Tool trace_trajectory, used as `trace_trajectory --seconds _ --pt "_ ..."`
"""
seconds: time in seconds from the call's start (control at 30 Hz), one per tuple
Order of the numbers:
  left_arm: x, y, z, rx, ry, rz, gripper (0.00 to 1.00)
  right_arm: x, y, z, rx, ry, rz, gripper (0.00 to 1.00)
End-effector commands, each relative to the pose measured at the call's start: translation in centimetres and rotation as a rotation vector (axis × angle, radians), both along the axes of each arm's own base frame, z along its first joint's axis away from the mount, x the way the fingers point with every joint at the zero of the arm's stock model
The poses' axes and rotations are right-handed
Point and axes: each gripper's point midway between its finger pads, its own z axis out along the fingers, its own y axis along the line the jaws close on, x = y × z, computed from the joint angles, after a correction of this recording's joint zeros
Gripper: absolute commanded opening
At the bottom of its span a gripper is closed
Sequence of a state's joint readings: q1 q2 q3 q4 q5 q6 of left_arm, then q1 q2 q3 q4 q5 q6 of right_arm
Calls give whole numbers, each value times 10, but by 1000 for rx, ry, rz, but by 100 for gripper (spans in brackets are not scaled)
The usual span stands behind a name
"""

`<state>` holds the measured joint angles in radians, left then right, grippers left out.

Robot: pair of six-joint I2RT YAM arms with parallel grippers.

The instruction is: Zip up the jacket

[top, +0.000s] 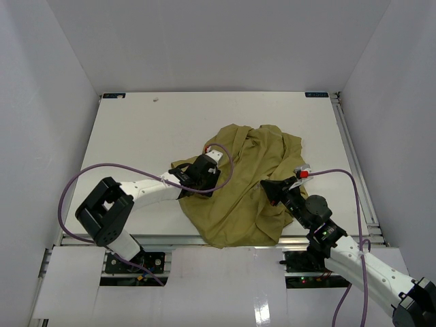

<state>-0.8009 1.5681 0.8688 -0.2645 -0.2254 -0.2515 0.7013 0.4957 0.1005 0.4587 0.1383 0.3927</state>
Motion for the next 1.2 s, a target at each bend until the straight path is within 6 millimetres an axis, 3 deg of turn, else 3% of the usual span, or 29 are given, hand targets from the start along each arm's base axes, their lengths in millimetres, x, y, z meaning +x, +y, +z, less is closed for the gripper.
trace_trajectory --seconds 0.0,0.17,0.5,0.67,1.17 --pt "16 16 17 47 -83 119 60 1 -1 8 23 -28 -8 8" --pt "15 21 24 49 -92 150 61 1 -1 8 24 -28 -8 8" --pt "-6 -20 65 -147 -66 -61 60 1 0 7 19 -23 -3 8" --pt "-16 -31 53 -139 -12 -129 58 1 0 8 21 -26 0 8" --pt "-11 -30 24 6 11 -119 51 1 1 8 16 -24 1 8"
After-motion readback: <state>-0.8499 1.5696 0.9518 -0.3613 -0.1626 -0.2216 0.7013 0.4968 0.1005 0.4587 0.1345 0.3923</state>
